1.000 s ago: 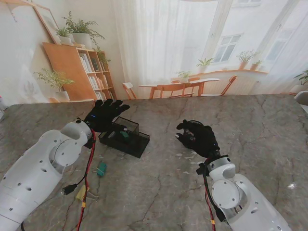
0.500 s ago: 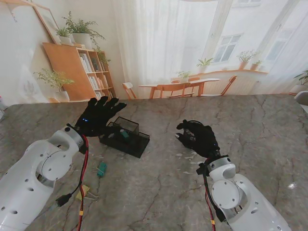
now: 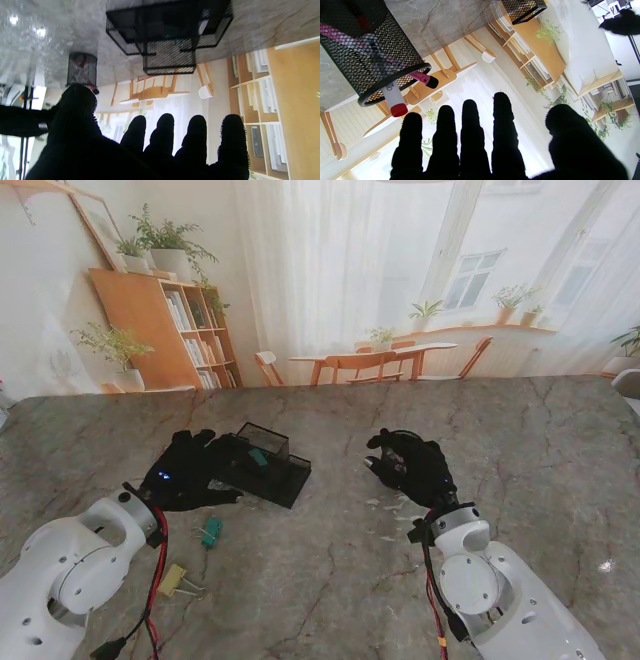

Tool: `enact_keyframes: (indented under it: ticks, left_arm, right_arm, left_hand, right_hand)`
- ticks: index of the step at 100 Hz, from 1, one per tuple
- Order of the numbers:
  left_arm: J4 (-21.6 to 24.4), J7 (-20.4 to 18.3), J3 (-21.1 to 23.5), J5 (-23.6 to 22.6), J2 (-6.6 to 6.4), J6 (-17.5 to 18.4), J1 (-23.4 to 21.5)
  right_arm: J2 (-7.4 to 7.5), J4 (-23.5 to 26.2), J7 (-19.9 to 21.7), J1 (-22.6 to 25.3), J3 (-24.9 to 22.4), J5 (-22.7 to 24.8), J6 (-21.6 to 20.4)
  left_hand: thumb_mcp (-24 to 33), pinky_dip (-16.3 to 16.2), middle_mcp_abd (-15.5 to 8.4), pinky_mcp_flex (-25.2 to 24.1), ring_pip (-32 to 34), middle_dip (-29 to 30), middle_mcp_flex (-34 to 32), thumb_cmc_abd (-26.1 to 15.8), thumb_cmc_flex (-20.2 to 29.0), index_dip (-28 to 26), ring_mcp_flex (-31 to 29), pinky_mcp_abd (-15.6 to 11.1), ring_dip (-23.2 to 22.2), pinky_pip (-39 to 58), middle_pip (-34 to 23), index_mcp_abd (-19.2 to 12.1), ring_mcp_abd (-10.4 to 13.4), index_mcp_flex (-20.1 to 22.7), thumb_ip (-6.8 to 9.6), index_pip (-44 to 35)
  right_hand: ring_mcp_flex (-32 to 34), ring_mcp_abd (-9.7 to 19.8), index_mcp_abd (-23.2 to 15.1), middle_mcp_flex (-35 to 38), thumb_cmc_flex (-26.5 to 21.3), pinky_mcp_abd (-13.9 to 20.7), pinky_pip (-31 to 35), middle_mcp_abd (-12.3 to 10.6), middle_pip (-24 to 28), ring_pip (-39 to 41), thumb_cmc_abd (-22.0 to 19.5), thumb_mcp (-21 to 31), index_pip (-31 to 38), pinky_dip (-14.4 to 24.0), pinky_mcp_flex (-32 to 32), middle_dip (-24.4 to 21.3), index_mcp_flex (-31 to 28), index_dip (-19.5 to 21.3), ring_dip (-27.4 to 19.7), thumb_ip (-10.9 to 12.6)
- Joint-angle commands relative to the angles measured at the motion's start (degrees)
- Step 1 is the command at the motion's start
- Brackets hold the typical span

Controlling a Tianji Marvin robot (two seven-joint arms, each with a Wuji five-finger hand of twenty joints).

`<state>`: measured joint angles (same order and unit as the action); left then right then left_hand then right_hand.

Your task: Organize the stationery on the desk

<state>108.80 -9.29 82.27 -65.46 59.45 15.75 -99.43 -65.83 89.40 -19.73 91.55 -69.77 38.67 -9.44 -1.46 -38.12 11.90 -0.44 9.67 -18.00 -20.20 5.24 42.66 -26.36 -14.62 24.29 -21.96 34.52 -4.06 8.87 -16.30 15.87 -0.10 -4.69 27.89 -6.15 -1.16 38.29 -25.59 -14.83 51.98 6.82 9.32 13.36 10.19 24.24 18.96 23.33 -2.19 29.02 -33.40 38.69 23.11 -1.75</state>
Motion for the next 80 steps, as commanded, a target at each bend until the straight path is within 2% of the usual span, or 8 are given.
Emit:
enact_keyframes:
  ticks: [1, 10, 23, 40, 58, 65, 80]
  left_arm:
    - [1.52, -0.39, 0.43, -0.73, -0.34, -0.33, -3.99]
    - [3.61, -0.6, 2.02, -3.24, -0.31, -1.39, -8.03]
    - [5.43, -0.45, 4.78, -5.96, -0.3, -0.93, -12.94]
    - [6.54, -0.3, 8.83, -8.66, -0.42, 2.6, -17.75]
    - [6.47, -1.82, 12.72, -7.49, -0.48, 6.58, -21.4]
    - [6.18, -2.88, 14.48, -7.01, -0.57, 8.71, -22.55]
    - [5.26, -4.09, 17.16, -4.58, -0.53, 10.71, -24.86]
  right_arm:
    - [-0.2, -0.17, 0.69, 0.12, 0.11, -0.23, -0.37]
    - [-0.2, -0.23, 0.71, 0.07, 0.19, -0.27, -0.46]
    - [-0.19, -0.38, 0.93, -0.1, 0.41, -0.46, -0.62]
    - [-0.15, -0.58, 1.36, -0.49, 0.95, -0.6, -0.77]
    - [-0.07, -0.8, 1.96, -0.94, 1.62, -0.74, -0.76]
    - [-0.03, -0.88, 2.18, -1.13, 1.91, -0.72, -0.75]
    - [0.06, -1.0, 2.74, -1.49, 2.52, -0.71, -0.68]
  left_hand:
    - [-0.74, -1.91, 0.36, 0.15, 0.36, -0.61, -0.87, -3.5, 1.07, -0.74, -1.08, 0.08, -0.51, 1.61, 0.03, 0.12, -0.15, 1.49, -2.39, -0.3]
    - [-0.74, -2.24, 0.58, 0.71, 0.71, -0.79, -1.49, -3.17, 1.07, -0.91, -2.0, 0.48, -0.98, 2.81, -0.08, 0.17, -0.53, 1.89, -2.38, -0.42]
    - [-0.68, -2.64, -0.17, 2.18, 1.21, -1.09, -2.47, -2.82, 1.06, -1.22, -3.86, 0.34, -1.55, 4.57, -0.32, -0.03, 0.28, 2.4, -2.35, -0.68]
    - [-0.62, -3.57, -1.24, 5.23, 2.44, -2.4, -4.56, -2.37, 1.38, -2.8, -6.98, -0.95, -3.2, 8.83, -1.1, 0.65, 1.94, 3.71, -2.28, -1.82]
    - [-0.43, -3.07, -2.73, 5.69, 1.87, -2.61, -4.04, -1.85, 1.77, -3.22, -7.68, -2.49, -3.31, 9.01, -0.75, 1.31, 4.55, 3.57, -2.09, -1.66]
    - [-0.5, -1.13, -3.38, 4.96, -0.48, -1.79, -2.57, -1.61, 2.02, -2.8, -7.04, -2.83, -1.71, 6.01, 0.18, 1.81, 6.13, 2.69, -2.1, -0.69]
    - [-0.48, 0.76, -4.09, 3.94, -2.43, -0.35, -0.65, -0.62, 1.39, -1.69, -5.83, -3.15, 0.55, 1.86, 0.83, 2.19, 7.53, 1.36, -2.05, 0.3]
  right_hand:
    - [-0.7, 0.66, 0.05, 0.24, -0.09, 0.47, 0.55, 0.22, 0.64, -0.14, -1.55, -0.71, 0.13, 0.81, 0.39, 0.8, -1.08, 1.14, 0.67, 0.31]
    - [-0.7, 0.63, -0.02, 0.31, -0.12, 0.5, 0.56, 0.28, 0.66, -0.14, -1.58, -0.7, 0.1, 0.82, 0.39, 0.81, -1.04, 1.14, 0.67, 0.32]
    - [-0.66, 0.71, 0.03, 0.3, -0.09, 0.5, 0.57, 0.22, 0.66, -0.12, -1.6, -0.72, 0.13, 0.82, 0.38, 0.81, -1.08, 1.14, 0.68, 0.31]
    - [-0.68, 0.69, 0.07, 0.28, -0.08, 0.51, 0.59, 0.2, 0.65, -0.13, -1.65, -0.74, 0.17, 0.83, 0.36, 0.81, -1.13, 1.17, 0.67, 0.32]
    - [-0.69, 0.67, 0.05, 0.29, -0.06, 0.55, 0.58, 0.3, 0.66, -0.12, -1.7, -0.76, 0.14, 0.83, 0.39, 0.82, -1.05, 1.16, 0.68, 0.33]
    - [-0.7, 0.67, 0.03, 0.28, -0.06, 0.48, 0.6, 0.24, 0.67, -0.1, -1.73, -0.77, 0.14, 0.84, 0.37, 0.82, -1.03, 1.16, 0.69, 0.33]
    - [-0.78, 0.63, 0.05, 0.23, -0.05, 0.57, 0.62, 0.24, 0.67, -0.09, -1.82, -0.81, 0.16, 0.84, 0.39, 0.84, -1.01, 1.18, 0.7, 0.34]
